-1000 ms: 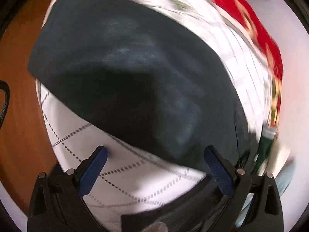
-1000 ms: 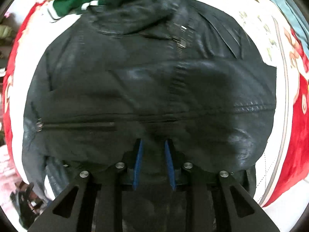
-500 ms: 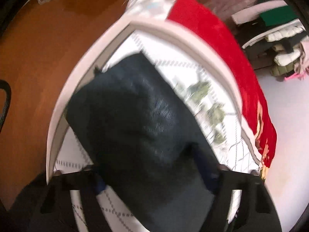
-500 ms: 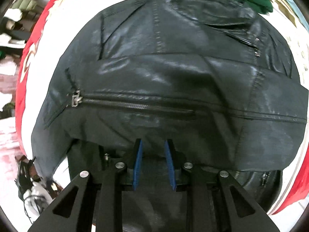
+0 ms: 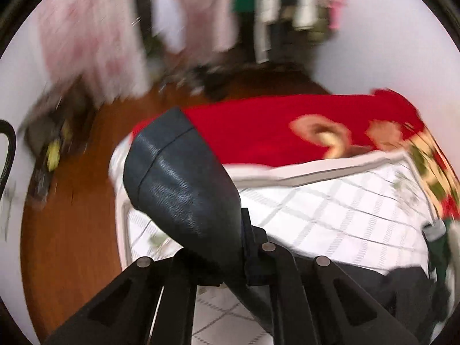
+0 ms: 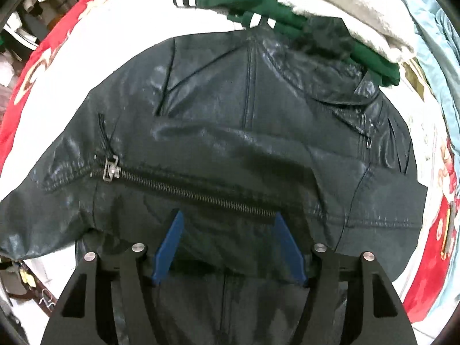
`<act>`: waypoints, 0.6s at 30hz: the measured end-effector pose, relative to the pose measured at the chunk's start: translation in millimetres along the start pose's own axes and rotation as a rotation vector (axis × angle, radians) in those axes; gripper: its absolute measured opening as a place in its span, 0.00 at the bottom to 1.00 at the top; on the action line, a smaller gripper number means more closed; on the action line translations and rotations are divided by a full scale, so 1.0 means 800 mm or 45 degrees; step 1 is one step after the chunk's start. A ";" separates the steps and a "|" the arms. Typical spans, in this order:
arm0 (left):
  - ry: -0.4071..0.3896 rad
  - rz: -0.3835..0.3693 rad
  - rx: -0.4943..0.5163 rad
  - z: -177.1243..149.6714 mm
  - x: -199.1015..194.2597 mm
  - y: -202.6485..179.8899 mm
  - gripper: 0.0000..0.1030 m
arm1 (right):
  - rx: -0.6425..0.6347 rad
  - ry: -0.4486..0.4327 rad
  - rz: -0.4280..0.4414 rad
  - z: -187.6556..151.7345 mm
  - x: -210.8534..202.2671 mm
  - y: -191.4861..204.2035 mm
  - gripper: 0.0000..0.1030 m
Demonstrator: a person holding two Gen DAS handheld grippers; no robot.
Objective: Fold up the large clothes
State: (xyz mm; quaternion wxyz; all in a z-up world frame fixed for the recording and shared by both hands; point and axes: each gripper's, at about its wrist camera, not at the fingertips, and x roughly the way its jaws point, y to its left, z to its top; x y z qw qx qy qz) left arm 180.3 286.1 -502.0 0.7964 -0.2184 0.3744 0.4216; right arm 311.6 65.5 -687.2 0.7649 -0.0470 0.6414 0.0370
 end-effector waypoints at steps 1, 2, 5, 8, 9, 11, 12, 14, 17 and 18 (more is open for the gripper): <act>-0.031 -0.019 0.061 0.005 -0.012 -0.016 0.05 | 0.015 -0.004 0.029 -0.001 -0.001 0.000 0.66; -0.058 -0.050 0.123 0.010 -0.023 -0.037 0.05 | 0.036 -0.010 0.045 0.000 -0.006 -0.012 0.66; -0.139 -0.157 0.330 0.012 -0.061 -0.113 0.04 | 0.137 -0.029 0.087 -0.002 -0.021 -0.053 0.66; -0.174 -0.324 0.532 -0.014 -0.102 -0.199 0.04 | 0.246 -0.032 0.108 -0.018 -0.037 -0.102 0.66; -0.176 -0.382 0.593 -0.028 -0.116 -0.228 0.04 | 0.295 -0.033 0.111 -0.024 -0.043 -0.129 0.66; -0.162 -0.501 0.717 -0.065 -0.147 -0.289 0.04 | 0.388 -0.025 0.119 -0.032 -0.052 -0.196 0.66; -0.134 -0.576 0.769 -0.085 -0.162 -0.318 0.04 | 0.435 -0.016 0.121 -0.037 -0.057 -0.225 0.66; -0.088 -0.699 0.874 -0.130 -0.186 -0.367 0.04 | 0.540 0.009 0.138 -0.042 -0.065 -0.309 0.66; -0.026 -0.834 1.039 -0.210 -0.215 -0.424 0.04 | 0.662 0.019 0.115 -0.070 -0.078 -0.386 0.66; 0.018 -0.867 1.093 -0.239 -0.220 -0.440 0.04 | 0.689 0.014 0.096 -0.078 -0.077 -0.412 0.66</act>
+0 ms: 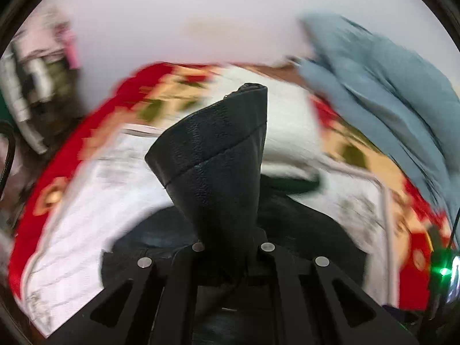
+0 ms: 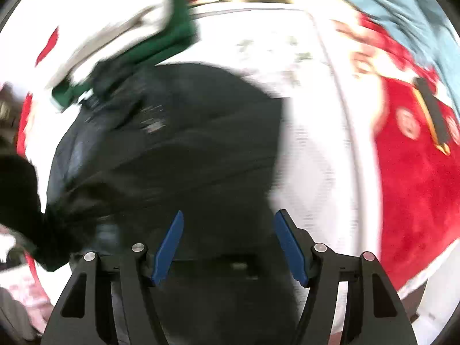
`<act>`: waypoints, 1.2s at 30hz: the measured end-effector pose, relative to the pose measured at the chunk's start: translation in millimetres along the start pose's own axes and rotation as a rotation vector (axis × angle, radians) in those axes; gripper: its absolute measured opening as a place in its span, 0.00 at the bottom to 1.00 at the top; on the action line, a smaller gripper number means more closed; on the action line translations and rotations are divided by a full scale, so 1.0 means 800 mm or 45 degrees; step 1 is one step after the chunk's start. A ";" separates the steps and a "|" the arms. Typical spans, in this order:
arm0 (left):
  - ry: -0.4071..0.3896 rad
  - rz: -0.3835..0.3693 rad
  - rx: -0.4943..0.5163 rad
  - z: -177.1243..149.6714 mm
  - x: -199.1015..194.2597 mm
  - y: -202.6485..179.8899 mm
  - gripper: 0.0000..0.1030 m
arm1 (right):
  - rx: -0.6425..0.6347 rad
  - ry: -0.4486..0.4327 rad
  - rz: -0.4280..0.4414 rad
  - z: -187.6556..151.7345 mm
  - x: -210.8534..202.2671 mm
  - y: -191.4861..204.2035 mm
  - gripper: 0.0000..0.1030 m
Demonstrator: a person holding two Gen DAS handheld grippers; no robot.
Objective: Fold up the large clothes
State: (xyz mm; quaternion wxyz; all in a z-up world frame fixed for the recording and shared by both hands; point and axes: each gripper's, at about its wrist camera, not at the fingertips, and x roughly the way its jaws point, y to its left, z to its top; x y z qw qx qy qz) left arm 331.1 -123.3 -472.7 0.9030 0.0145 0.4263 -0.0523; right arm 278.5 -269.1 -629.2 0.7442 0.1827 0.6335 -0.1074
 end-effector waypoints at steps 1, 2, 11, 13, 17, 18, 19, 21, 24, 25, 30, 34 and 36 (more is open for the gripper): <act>0.055 -0.036 0.033 -0.009 0.014 -0.026 0.05 | 0.018 -0.010 -0.026 0.005 -0.001 -0.022 0.66; 0.094 -0.050 0.051 -0.012 0.022 -0.047 0.05 | 0.042 -0.013 -0.050 0.009 -0.005 -0.056 0.66; 0.418 -0.097 0.070 -0.081 0.085 -0.100 0.58 | 0.133 0.041 -0.071 0.009 0.001 -0.150 0.66; 0.432 -0.134 0.046 -0.078 0.086 -0.099 0.95 | 0.161 0.065 -0.045 0.007 0.005 -0.159 0.66; 0.445 -0.183 0.019 -0.078 0.076 -0.097 0.95 | 0.216 0.109 0.025 0.003 0.009 -0.167 0.66; 0.453 -0.185 0.006 -0.077 0.068 -0.091 0.96 | 0.226 0.114 0.050 0.004 0.008 -0.167 0.66; 0.459 -0.179 -0.007 -0.078 0.062 -0.083 0.96 | 0.230 0.118 0.076 0.005 0.007 -0.166 0.66; 0.454 -0.132 -0.060 -0.077 0.041 -0.055 0.96 | 0.240 0.117 0.132 0.012 0.005 -0.163 0.66; 0.448 0.015 -0.168 -0.076 0.019 0.004 0.96 | 0.244 0.129 0.273 0.029 0.007 -0.145 0.66; 0.444 0.076 -0.198 -0.077 0.016 0.024 0.96 | 0.240 0.133 0.315 0.035 0.010 -0.136 0.66; 0.489 0.472 -0.218 -0.095 0.046 0.126 0.96 | 0.167 0.177 0.427 0.073 0.049 -0.074 0.66; 0.561 0.656 -0.218 -0.116 0.101 0.183 0.96 | 0.009 0.260 0.307 0.088 0.103 -0.027 0.62; 0.576 0.632 -0.234 -0.125 0.127 0.196 0.98 | -0.023 0.279 0.246 0.083 0.129 -0.025 0.42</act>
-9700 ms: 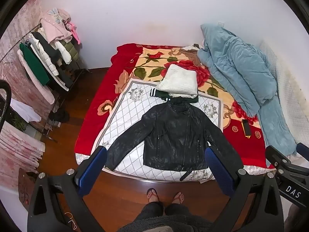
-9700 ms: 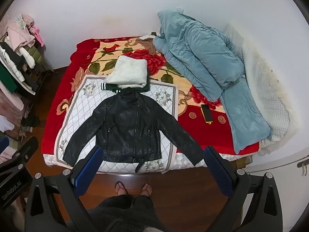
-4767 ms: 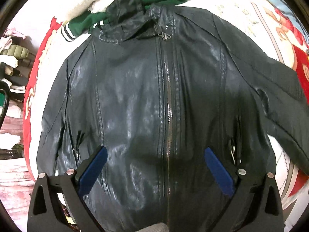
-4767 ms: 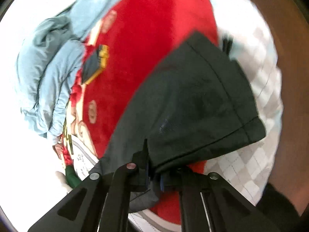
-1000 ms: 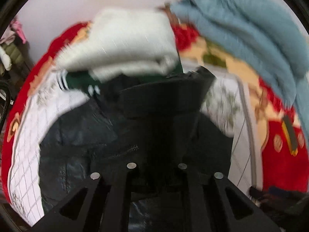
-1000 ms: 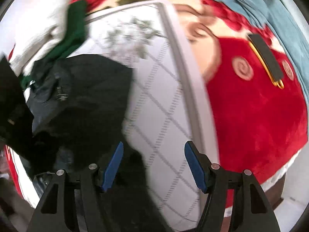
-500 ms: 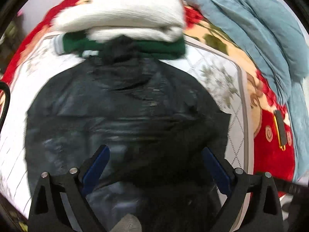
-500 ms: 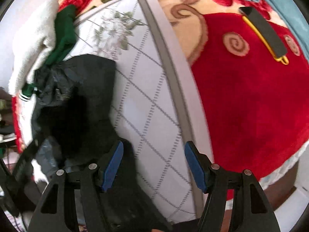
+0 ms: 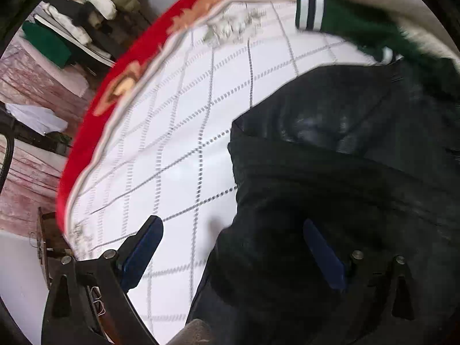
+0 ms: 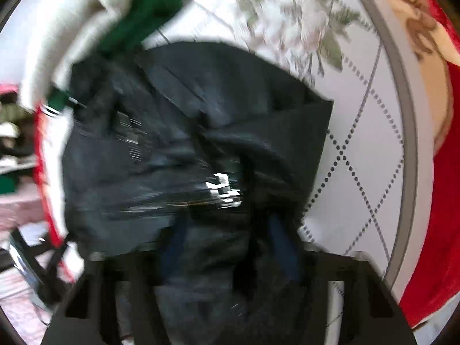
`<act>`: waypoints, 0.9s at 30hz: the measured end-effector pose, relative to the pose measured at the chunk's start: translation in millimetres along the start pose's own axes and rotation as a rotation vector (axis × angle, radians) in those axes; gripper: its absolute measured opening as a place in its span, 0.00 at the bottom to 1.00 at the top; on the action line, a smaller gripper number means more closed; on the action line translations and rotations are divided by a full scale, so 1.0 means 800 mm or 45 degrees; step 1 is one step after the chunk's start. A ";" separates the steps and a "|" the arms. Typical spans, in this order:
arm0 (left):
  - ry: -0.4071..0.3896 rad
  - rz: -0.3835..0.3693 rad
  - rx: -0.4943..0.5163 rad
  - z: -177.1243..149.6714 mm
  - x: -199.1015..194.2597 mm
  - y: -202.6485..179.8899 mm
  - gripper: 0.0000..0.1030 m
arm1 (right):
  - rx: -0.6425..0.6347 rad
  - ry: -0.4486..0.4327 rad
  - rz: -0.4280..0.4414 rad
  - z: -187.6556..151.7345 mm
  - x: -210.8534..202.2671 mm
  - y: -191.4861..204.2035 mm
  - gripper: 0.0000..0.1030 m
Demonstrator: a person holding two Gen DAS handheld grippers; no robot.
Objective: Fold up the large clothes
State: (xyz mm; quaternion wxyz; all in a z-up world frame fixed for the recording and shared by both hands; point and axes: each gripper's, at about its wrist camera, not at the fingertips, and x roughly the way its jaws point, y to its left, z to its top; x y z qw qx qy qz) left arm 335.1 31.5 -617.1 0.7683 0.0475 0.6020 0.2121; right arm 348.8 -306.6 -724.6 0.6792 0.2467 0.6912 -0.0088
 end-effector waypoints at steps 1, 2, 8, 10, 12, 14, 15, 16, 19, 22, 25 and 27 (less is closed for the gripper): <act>0.000 -0.022 -0.007 0.002 0.009 -0.003 0.99 | -0.013 -0.006 0.016 -0.001 0.006 -0.004 0.42; -0.004 -0.026 -0.001 0.004 0.013 -0.006 1.00 | -0.035 -0.012 0.015 -0.002 0.005 -0.003 0.36; -0.051 -0.062 0.031 0.010 0.025 -0.015 1.00 | -0.137 -0.030 -0.089 -0.015 -0.007 0.004 0.10; -0.029 -0.062 0.038 0.011 0.018 -0.012 1.00 | -0.114 -0.004 -0.102 -0.011 -0.001 0.004 0.10; -0.014 -0.062 0.053 0.010 0.001 -0.005 1.00 | -0.079 0.020 -0.097 -0.008 -0.009 0.007 0.17; -0.017 -0.107 0.033 0.003 -0.018 0.008 1.00 | -0.038 0.011 -0.056 -0.014 -0.028 0.004 0.32; -0.021 -0.132 0.029 -0.004 -0.027 0.012 1.00 | -0.023 0.000 -0.038 -0.017 -0.034 0.002 0.49; -0.013 -0.133 0.043 -0.012 -0.030 0.012 1.00 | -0.007 -0.013 -0.025 -0.022 -0.040 -0.001 0.58; 0.016 -0.107 0.118 -0.030 -0.010 0.005 1.00 | 0.006 0.025 -0.066 -0.036 -0.024 -0.014 0.69; 0.072 -0.195 0.047 -0.035 0.019 0.013 1.00 | 0.106 0.071 0.011 -0.046 0.015 -0.037 0.77; 0.104 -0.255 0.037 -0.026 0.027 0.018 1.00 | 0.126 0.058 0.017 -0.047 0.018 -0.035 0.76; 0.085 -0.272 0.077 -0.025 0.028 0.017 1.00 | 0.136 0.060 0.074 -0.049 0.014 -0.031 0.52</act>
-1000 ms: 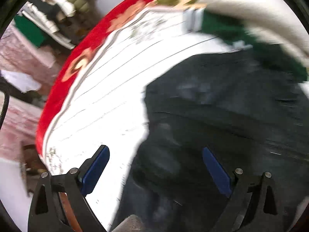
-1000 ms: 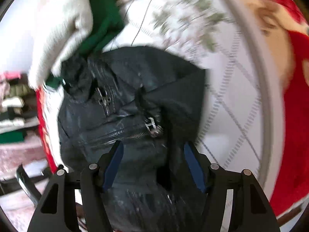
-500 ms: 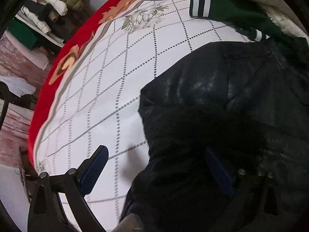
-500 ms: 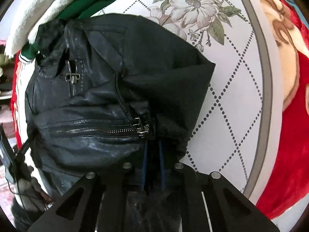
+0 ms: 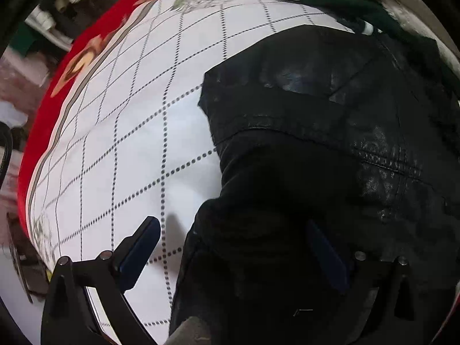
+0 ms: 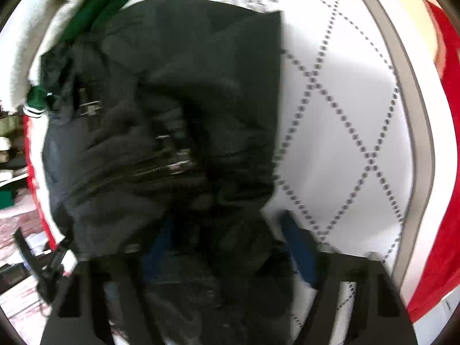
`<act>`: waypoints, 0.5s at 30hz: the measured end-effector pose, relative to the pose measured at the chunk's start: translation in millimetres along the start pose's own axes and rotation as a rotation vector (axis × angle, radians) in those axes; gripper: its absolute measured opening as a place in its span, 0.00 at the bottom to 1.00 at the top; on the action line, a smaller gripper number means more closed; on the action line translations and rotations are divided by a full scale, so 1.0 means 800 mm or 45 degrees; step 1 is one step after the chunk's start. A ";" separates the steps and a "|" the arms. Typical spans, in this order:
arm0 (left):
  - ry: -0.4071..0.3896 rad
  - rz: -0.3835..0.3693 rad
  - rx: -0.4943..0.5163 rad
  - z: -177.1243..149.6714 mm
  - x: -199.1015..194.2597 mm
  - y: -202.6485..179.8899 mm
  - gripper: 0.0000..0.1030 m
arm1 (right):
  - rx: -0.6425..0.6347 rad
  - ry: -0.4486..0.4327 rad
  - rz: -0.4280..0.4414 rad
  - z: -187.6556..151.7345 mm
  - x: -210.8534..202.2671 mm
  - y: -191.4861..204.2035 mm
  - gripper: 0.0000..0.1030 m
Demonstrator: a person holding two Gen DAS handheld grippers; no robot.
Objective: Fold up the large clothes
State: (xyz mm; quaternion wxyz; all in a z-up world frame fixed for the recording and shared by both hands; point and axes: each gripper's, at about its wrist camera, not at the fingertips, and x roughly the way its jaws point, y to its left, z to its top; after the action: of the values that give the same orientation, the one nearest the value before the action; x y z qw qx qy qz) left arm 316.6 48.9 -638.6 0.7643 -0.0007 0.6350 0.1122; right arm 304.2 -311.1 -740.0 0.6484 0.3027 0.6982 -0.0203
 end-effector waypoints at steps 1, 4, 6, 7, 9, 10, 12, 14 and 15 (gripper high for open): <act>-0.010 -0.011 0.015 -0.001 0.000 0.001 1.00 | 0.016 0.003 0.008 -0.002 0.002 0.006 0.51; -0.026 -0.051 0.032 -0.002 0.001 0.005 1.00 | -0.006 -0.012 -0.047 -0.010 0.003 0.008 0.50; -0.034 -0.052 0.036 -0.003 0.001 0.005 1.00 | -0.006 -0.009 -0.076 -0.007 0.010 0.013 0.50; -0.037 -0.046 0.037 -0.003 -0.001 0.004 1.00 | -0.009 0.002 -0.107 -0.006 0.012 0.018 0.50; -0.040 -0.031 0.031 -0.004 -0.006 0.001 1.00 | -0.022 0.026 -0.189 -0.004 0.014 0.039 0.57; -0.045 -0.017 0.028 -0.005 -0.008 0.000 1.00 | -0.057 0.027 -0.265 -0.004 0.007 0.052 0.57; -0.059 0.001 0.032 -0.010 -0.012 -0.008 1.00 | -0.190 -0.017 -0.369 -0.003 0.002 0.073 0.63; -0.068 0.007 0.025 -0.011 -0.009 -0.011 1.00 | -0.195 -0.005 -0.430 -0.003 0.013 0.066 0.75; -0.069 0.007 0.013 -0.012 -0.009 -0.012 1.00 | -0.164 0.016 -0.410 0.002 0.018 0.061 0.79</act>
State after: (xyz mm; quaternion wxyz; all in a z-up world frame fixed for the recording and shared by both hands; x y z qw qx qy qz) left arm 307.6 37.1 -634.9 0.7808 0.0080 0.6147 0.1109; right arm 327.9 -266.5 -735.9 0.6506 0.1448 0.7415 -0.0772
